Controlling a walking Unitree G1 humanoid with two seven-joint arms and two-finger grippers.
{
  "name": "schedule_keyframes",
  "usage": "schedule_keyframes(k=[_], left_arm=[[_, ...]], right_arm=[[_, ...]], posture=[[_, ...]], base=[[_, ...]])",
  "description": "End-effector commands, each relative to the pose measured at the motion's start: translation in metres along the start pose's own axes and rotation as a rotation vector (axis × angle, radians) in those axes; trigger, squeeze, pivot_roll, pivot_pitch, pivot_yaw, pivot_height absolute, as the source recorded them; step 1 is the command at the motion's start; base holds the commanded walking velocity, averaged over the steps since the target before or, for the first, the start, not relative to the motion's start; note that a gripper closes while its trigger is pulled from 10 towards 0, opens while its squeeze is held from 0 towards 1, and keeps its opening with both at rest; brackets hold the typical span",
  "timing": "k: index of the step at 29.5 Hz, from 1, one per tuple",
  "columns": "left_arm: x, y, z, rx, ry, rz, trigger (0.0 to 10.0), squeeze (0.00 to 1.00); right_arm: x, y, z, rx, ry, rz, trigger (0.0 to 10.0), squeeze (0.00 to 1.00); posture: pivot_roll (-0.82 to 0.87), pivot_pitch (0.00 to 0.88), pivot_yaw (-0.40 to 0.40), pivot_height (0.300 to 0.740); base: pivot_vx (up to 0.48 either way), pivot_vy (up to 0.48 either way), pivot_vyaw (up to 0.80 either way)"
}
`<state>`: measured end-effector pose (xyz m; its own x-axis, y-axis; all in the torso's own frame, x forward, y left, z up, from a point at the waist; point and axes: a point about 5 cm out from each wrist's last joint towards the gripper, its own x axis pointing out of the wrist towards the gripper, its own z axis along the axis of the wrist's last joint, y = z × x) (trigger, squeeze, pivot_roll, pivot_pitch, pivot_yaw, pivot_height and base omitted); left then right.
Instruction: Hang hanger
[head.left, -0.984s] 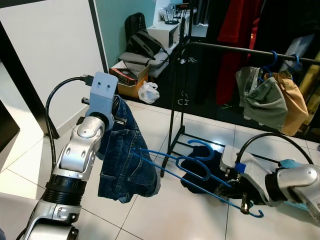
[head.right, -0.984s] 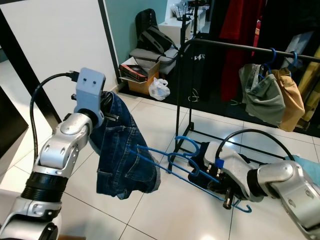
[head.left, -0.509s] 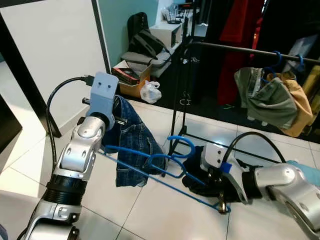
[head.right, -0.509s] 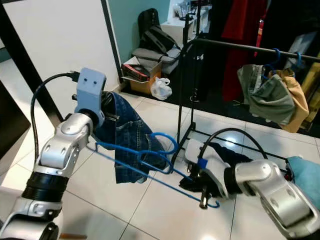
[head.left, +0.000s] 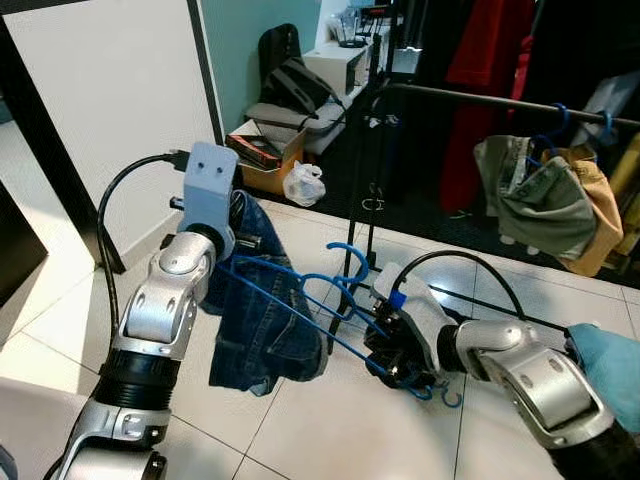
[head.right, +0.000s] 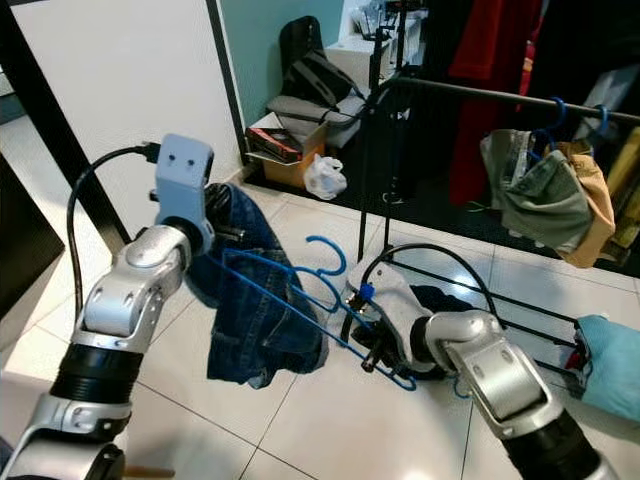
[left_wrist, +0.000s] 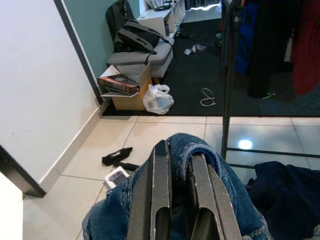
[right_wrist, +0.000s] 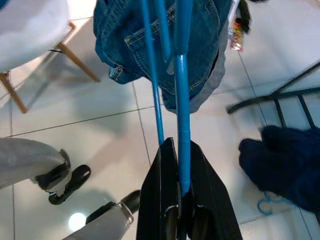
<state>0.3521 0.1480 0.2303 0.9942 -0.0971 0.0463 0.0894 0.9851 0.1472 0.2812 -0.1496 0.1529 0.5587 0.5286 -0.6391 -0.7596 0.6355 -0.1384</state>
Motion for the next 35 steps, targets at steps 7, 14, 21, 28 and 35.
schedule_keyframes(k=[7, 14, 21, 28, 35], left_arm=[[0.001, 0.004, 0.015, -0.010, -0.050, 0.027, 10.0, 0.00], [0.001, 0.006, 0.012, -0.016, -0.033, 0.050, 10.0, 0.00], [0.002, 0.008, 0.011, -0.049, -0.017, 0.085, 10.0, 0.00], [0.002, 0.018, 0.008, -0.041, -0.004, 0.138, 10.0, 0.00], [0.003, 0.030, -0.002, 0.022, 0.021, 0.195, 10.0, 0.00]], right_arm=[[-0.004, -0.011, -0.002, 0.030, 0.044, -0.083, 10.0, 0.00], [-0.004, -0.010, -0.002, 0.036, 0.070, -0.100, 10.0, 0.00], [-0.003, -0.001, 0.000, 0.076, 0.069, -0.080, 10.0, 0.00], [-0.010, -0.004, 0.002, 0.100, 0.058, -0.132, 10.0, 0.00], [-0.020, -0.009, 0.015, 0.096, 0.013, -0.177, 10.0, 0.00]], posture=[[-0.08, 0.000, 0.045, 0.740], [-0.08, 0.000, 0.044, 0.740], [-0.10, 0.000, 0.053, 0.740], [-0.11, 0.000, 0.060, 0.740], [-0.12, 0.000, 0.069, 0.740]], base=[[0.000, 0.000, 0.00], [0.000, 0.000, 0.00], [0.000, 0.000, 0.00], [0.000, 0.000, 0.00], [0.000, 0.000, 0.00]])
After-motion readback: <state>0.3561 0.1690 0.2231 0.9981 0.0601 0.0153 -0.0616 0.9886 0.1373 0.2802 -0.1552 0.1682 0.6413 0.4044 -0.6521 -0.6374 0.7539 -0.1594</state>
